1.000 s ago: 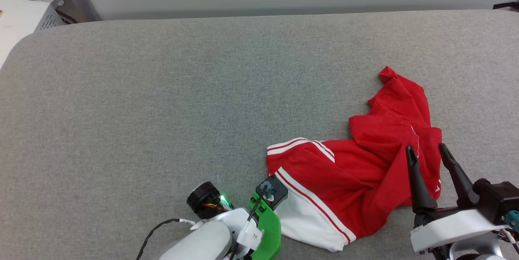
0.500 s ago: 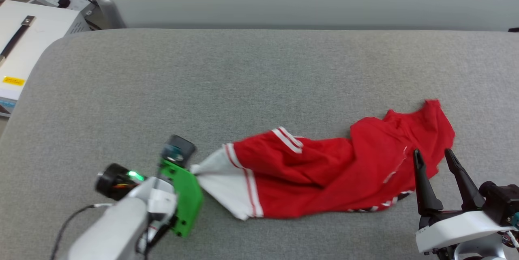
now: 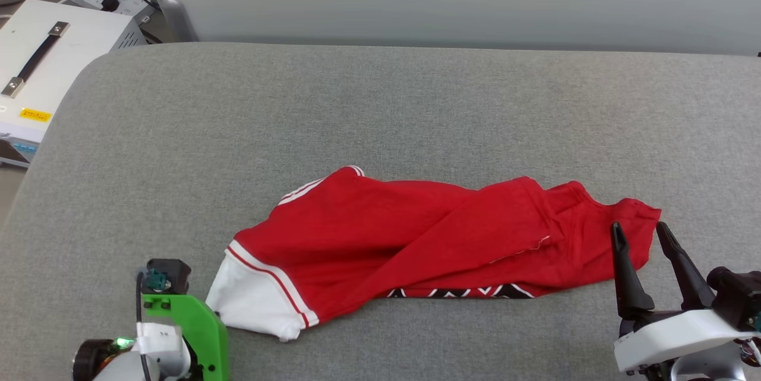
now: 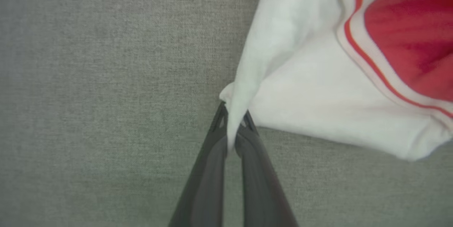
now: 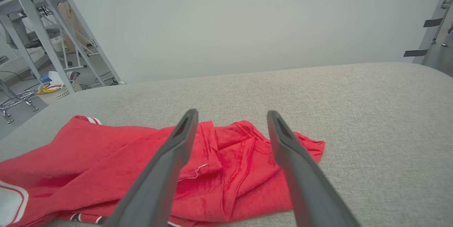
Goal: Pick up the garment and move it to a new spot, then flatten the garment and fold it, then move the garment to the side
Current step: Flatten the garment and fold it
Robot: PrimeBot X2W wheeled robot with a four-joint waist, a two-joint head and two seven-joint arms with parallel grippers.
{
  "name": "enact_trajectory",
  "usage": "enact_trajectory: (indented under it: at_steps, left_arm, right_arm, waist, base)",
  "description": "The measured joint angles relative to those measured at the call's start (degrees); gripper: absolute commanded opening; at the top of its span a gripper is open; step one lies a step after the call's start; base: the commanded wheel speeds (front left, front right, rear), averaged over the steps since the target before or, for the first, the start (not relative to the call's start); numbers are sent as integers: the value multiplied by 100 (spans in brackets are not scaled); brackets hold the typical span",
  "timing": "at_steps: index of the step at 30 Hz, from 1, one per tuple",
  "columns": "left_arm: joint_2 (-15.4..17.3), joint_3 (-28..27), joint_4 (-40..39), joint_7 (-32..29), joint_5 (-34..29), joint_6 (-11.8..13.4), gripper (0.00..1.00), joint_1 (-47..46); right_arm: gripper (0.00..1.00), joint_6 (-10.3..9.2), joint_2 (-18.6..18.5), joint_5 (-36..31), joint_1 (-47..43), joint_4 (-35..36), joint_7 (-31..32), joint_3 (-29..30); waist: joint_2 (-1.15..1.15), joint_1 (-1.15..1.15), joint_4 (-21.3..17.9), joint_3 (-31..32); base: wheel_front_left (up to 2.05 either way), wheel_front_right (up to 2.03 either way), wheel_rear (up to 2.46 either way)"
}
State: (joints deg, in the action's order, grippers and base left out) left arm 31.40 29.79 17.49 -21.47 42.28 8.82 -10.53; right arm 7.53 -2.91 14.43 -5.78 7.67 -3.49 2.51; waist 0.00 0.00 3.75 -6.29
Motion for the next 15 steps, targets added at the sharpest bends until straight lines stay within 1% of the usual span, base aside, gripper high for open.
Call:
enact_trajectory:
  at_steps: [1, 2, 6, 8, 15]
  left_arm:
    - [-63, -1, 42, 78, 10, -5, 49, 8]
    - [-126, -9, 77, 163, 15, -12, 100, 9]
    - [-326, -48, 102, 699, 2, -43, 100, 16]
    - [-379, -91, 59, 1070, -65, -38, 100, 26]
    - [-590, -288, -183, 2226, -191, 65, 100, 182]
  right_arm:
    - [100, 0, 1, 5, -1, 0, 14, 8]
    - [100, 0, 2, 7, -1, 1, 26, 18]
    - [100, 0, 4, 7, -5, -2, 82, 79]
    - [100, 0, 3, 9, -22, -7, 113, 111]
    - [100, 0, 8, 168, -127, -176, 316, 333]
  waist:
    - [0, 0, 4, 0]
    - [0, 0, 9, 5]
    - [0, 0, 25, 82]
    - [0, 0, 34, 137]
    - [0, 0, 70, 372]
  base:
    - [0, 0, 0]
    - [0, 0, 0]
    - [0, 0, 0]
    - [0, 0, 0]
    - [0, 0, 0]
